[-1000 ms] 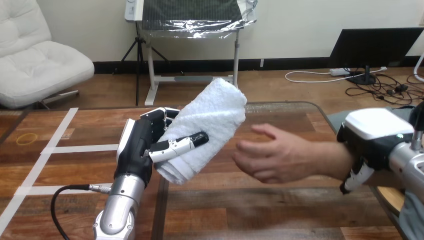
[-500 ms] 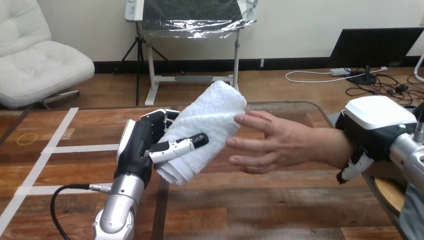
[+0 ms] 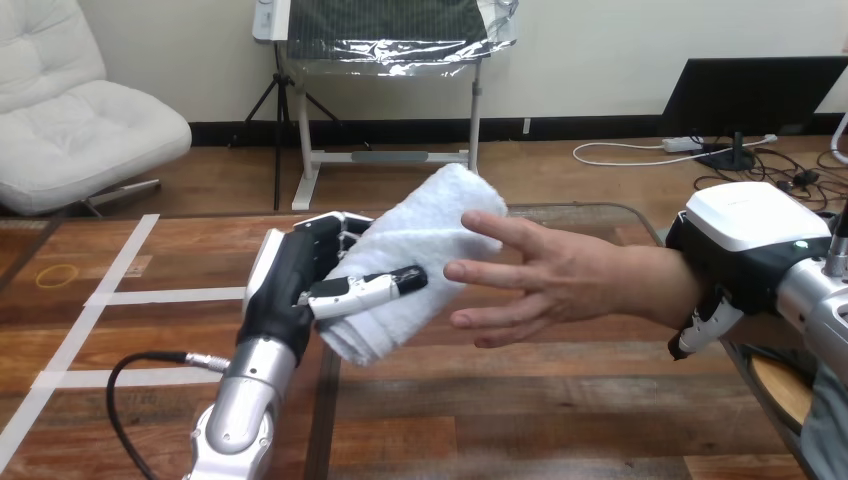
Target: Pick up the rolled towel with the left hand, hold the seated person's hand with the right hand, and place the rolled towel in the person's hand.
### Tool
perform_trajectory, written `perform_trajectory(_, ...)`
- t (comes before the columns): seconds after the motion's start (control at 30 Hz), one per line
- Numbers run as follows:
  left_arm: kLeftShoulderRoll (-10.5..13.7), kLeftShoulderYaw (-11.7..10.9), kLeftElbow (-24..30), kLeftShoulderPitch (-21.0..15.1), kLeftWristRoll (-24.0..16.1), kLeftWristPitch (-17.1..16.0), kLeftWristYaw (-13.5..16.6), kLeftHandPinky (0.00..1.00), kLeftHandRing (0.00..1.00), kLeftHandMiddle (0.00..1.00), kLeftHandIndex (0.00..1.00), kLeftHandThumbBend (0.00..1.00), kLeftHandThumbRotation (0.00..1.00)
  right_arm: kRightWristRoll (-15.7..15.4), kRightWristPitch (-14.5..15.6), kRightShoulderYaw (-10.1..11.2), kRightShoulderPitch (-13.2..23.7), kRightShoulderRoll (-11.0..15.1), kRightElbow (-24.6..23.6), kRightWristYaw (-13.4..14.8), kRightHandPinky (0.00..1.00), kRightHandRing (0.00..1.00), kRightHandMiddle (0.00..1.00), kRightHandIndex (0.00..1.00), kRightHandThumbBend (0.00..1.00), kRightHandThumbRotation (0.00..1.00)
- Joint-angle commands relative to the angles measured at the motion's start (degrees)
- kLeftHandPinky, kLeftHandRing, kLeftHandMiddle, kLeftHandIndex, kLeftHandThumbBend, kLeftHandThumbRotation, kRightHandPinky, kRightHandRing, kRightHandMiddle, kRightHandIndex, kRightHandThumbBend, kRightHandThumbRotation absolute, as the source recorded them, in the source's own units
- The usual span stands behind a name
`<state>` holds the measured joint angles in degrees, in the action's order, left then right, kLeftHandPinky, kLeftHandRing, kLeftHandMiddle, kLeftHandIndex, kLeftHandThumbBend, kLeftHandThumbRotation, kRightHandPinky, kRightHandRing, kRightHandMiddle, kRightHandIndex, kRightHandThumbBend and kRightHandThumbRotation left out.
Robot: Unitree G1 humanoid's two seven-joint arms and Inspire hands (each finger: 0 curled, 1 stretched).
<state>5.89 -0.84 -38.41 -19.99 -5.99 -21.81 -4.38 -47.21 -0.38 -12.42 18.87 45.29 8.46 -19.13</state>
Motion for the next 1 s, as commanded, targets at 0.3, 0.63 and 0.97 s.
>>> perform_trajectory(0.3, -1.06, 2.53, 1.32, -9.40, -1.24, -0.41, -1.11, 0.40, 0.39, 0.41, 0.50, 0.63, 0.01, 0.11, -1.49, 1.60, 9.03, 0.12, -4.66, 0.93, 0.08, 0.15, 0.23, 0.28, 0.73, 0.00)
perform_trajectory(0.63, -3.20, 4.17, 2.27, -10.74, -1.16, 1.29, -1.46, 0.39, 0.38, 0.41, 0.50, 0.62, 0.01, -0.32, -0.87, 1.37, 9.30, -0.01, -4.98, 0.17, 0.08, 0.16, 0.23, 0.28, 0.74, 0.00)
perform_trajectory(0.97, -6.18, 6.24, 4.48, -11.56, -1.72, 3.47, -1.73, 0.40, 0.39, 0.41, 0.50, 0.59, 0.00, -0.10, -0.65, 1.51, 8.89, -0.03, -5.02, 0.17, 0.09, 0.16, 0.23, 0.28, 0.74, 0.00)
